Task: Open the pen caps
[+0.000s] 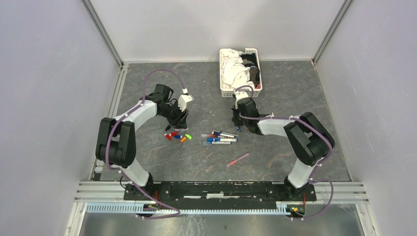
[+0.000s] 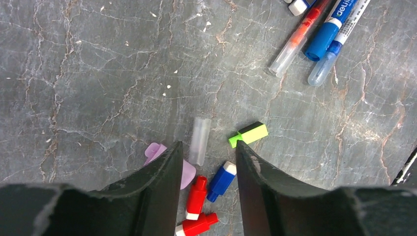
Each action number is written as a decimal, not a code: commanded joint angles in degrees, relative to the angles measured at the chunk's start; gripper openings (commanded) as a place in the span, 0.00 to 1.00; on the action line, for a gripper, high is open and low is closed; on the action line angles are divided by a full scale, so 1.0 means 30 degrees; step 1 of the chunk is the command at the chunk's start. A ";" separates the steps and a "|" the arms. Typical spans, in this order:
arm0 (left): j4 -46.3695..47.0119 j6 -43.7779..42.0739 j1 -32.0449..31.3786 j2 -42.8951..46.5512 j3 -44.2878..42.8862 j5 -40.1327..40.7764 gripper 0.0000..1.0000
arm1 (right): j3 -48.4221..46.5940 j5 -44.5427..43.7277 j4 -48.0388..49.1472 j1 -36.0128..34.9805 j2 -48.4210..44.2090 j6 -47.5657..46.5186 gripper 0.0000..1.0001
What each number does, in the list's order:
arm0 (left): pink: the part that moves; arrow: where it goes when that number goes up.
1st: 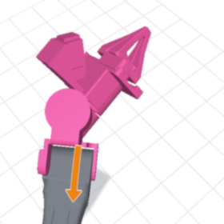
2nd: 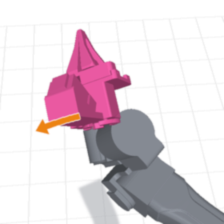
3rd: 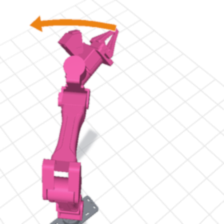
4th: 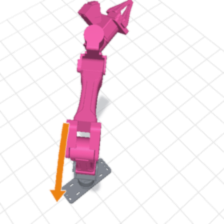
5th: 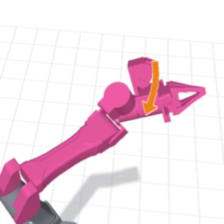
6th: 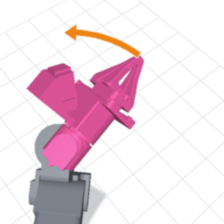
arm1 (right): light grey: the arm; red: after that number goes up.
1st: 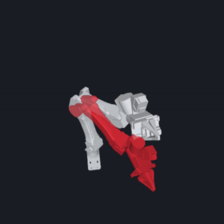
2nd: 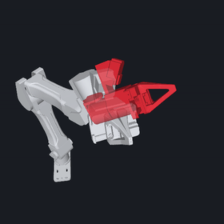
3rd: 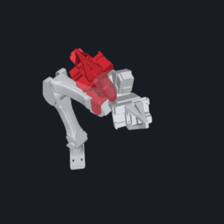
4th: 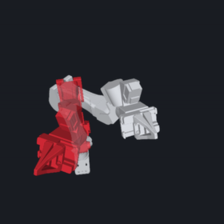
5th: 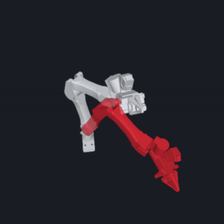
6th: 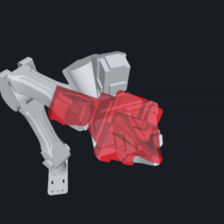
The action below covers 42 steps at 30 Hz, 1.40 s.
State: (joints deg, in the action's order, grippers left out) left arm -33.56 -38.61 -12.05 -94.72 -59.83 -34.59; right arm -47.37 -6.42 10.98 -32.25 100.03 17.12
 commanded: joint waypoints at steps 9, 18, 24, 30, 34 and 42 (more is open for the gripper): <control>-0.2055 0.0493 -0.0025 0.2742 -0.1668 -0.1313 0.69 | 0.1611 -0.3543 -0.1953 -0.0061 -0.1463 -0.1403 0.00; -0.3623 0.0990 0.0339 0.4420 -0.3636 -0.1954 0.74 | 0.0778 -0.4395 -0.4116 -0.0088 -0.2589 -0.3019 0.00; -0.4215 0.1665 0.0628 0.4517 -0.4363 -0.2150 0.93 | -0.0173 -0.4109 -0.4633 -0.0989 -0.2139 -0.2068 0.03; -0.4464 0.2115 0.0979 0.5400 -0.5351 -0.1344 1.00 | -0.0584 -0.4345 -0.4366 -0.1660 -0.1571 -0.0333 0.12; -0.4433 0.2873 0.1351 0.5883 -0.5988 -0.0093 1.00 | -0.0058 -0.4550 -0.3994 -0.1695 -0.1322 -0.0148 0.18; -0.2011 0.4128 0.1791 0.7643 -0.4692 0.2007 1.00 | 0.0761 -0.5079 -0.3807 -0.1594 -0.1356 -0.0186 0.34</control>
State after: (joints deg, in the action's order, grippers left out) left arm -43.07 -29.69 -6.92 -73.58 -74.52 -31.48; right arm -46.46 -19.73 -0.10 -37.39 95.70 15.51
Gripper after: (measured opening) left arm 0.994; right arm 0.317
